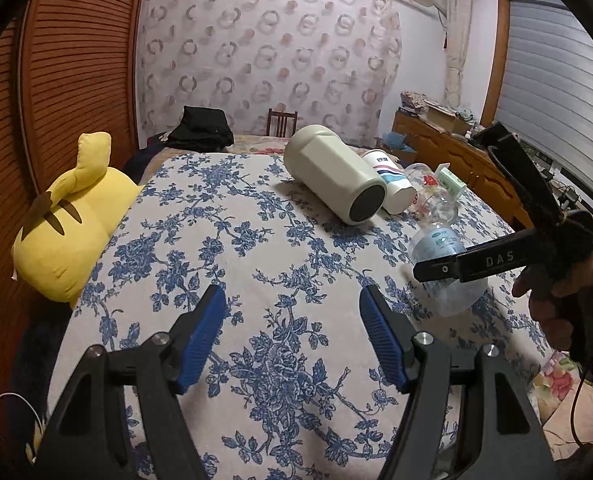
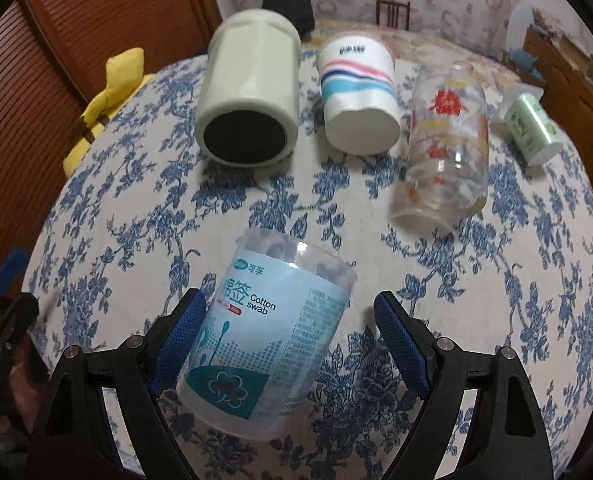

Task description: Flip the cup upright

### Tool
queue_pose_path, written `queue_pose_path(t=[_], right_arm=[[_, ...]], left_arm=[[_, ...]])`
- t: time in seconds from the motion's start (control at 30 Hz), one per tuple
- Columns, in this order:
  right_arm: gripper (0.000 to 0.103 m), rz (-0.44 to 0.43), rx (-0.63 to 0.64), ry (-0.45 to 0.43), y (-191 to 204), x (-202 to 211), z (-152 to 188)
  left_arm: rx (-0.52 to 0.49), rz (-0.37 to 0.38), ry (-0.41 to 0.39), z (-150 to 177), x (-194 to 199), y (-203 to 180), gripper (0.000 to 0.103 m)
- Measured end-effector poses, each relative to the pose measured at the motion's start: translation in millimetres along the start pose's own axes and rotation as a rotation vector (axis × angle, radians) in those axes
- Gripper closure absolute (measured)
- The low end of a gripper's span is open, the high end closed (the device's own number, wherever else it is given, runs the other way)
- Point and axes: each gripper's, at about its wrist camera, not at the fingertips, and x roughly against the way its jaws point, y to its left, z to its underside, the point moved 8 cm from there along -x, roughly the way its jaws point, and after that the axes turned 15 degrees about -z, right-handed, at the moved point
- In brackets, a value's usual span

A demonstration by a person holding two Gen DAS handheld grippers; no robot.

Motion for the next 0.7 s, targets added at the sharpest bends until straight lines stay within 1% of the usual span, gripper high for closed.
queue_pose_path(t=[0.17,0.33,0.37,0.43,0.47,0.53,0.6,0.7], right_arm=[[0.015,-0.008,-0.004,0.083,-0.3,-8.4,0.7],[0.017,-0.007,-0.004,0.111,-0.7,-12.6,-6.4],[0.017,-0.006,-0.007,0.112,-0.9,-13.7,-8.3],[0.024,-0.007,-0.003,0.111,-1.1,-13.5,-10.5],[0.034,-0.007,0.002,0.111,-0.5,-12.7,-11.4],[0.037,-0.027,-0.002,0.107,0.4,-11.2,-11.4],[0.039,-0.027,0.015,0.088,2.1,-7.7,-11.0],[0.039,-0.047,0.054,0.008,5.3,7.7,-13.5]], left_arm=[[-0.001,-0.001,0.001,0.4,-0.4,-1.1,0.034],[-0.007,0.001,0.0,1.2,0.4,-1.7,0.034],[-0.011,0.0,0.0,1.5,0.8,-2.5,0.034],[-0.021,0.001,0.001,2.2,1.9,-4.6,0.034],[-0.024,0.001,0.001,2.2,2.1,-5.1,0.034],[-0.025,0.002,0.002,1.7,2.3,-6.1,0.034],[-0.025,0.002,0.001,1.5,2.4,-6.6,0.034],[-0.028,-0.002,0.001,1.8,2.1,-6.9,0.034]])
